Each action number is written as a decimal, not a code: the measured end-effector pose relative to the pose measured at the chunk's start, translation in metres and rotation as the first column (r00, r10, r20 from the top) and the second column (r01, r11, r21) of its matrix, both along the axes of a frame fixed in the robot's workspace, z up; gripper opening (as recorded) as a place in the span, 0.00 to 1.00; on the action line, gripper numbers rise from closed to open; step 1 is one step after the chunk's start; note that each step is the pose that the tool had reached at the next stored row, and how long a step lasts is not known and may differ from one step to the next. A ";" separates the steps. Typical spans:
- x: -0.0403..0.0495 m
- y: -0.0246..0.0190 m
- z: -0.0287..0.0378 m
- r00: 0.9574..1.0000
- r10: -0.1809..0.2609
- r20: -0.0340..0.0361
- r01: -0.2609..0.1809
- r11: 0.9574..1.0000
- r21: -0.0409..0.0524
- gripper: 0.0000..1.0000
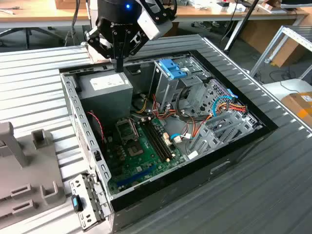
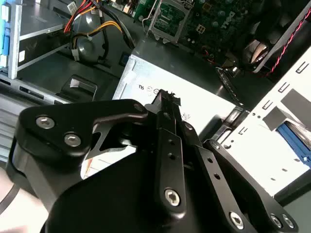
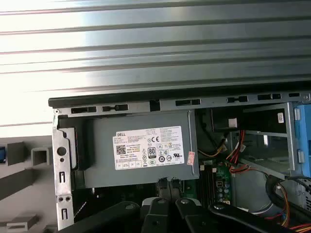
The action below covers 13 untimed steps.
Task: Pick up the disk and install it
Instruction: 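Reach for the disk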
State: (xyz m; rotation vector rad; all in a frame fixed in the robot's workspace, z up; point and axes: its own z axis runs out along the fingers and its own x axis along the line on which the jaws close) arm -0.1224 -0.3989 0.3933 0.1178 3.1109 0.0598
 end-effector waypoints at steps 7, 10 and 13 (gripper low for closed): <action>0.0000 0.0000 0.0000 1.000 0.000 0.000 0.000 1.000 -0.001 0.11; 0.0000 0.0000 0.0000 1.000 0.000 0.000 0.000 1.000 -0.001 0.11; -0.0004 0.0001 0.0000 1.000 0.000 0.000 0.000 1.000 -0.001 0.11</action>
